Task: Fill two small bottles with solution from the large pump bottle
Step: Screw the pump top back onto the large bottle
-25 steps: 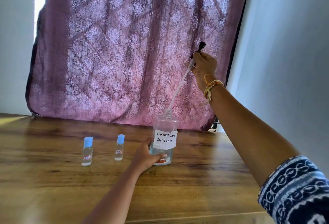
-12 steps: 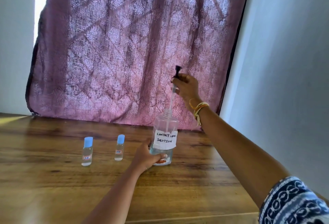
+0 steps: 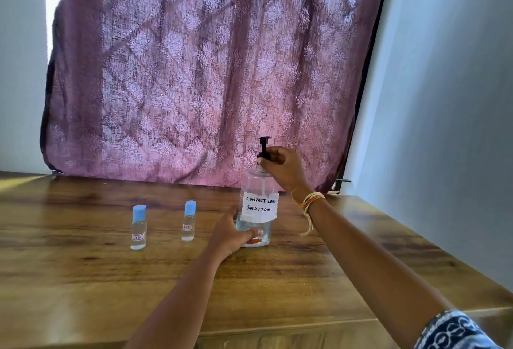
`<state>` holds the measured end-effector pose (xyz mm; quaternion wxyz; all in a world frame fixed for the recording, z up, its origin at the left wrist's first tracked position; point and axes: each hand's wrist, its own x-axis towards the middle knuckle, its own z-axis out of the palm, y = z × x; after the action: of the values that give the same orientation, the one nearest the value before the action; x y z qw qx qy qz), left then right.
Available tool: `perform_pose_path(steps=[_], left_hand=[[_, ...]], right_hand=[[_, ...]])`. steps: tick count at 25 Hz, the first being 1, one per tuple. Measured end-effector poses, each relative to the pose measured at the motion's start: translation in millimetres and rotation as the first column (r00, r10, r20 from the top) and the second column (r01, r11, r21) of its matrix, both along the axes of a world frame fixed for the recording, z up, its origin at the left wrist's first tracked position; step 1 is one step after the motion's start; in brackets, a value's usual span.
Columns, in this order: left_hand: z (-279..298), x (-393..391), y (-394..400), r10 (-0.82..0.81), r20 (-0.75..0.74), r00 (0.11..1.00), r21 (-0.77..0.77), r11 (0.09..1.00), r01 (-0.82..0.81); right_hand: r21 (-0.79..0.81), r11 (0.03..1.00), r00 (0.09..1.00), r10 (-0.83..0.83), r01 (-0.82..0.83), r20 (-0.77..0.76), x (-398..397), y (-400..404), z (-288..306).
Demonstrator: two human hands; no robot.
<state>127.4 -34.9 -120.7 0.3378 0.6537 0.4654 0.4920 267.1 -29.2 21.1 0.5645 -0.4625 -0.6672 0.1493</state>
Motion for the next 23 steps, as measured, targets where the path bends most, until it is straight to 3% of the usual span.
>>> perform_pose_path(steps=[8, 11, 14, 18, 23], left_hand=[[0, 0, 0, 0.018, -0.024, 1.0, 0.004, 1.0, -0.017], [1, 1, 0, 0.021, -0.01, 1.0, 0.005, 1.0, -0.021], [-1, 1, 3, 0.017, 0.0, 1.0, 0.015, 1.0, -0.017], [-2, 2, 5, -0.002, -0.005, 1.0, 0.041, 0.999, 0.003], [-6, 3, 9, -0.024, 0.0, 1.0, 0.034, 0.999, 0.024]], right_hand=[[-0.038, 0.986, 0.986, -0.163, 0.164, 0.027, -10, -1, 6], [-0.017, 0.983, 0.982, -0.184, 0.183, -0.034, -16, 3, 0], [-0.015, 0.995, 0.986, -0.096, 0.095, -0.135, -13, 6, -7], [0.05, 0.981, 0.951, 0.192, -0.185, -0.244, 4, 15, -13], [0.128, 0.957, 0.927, 0.285, -0.26, -0.245, 7, 15, -28]])
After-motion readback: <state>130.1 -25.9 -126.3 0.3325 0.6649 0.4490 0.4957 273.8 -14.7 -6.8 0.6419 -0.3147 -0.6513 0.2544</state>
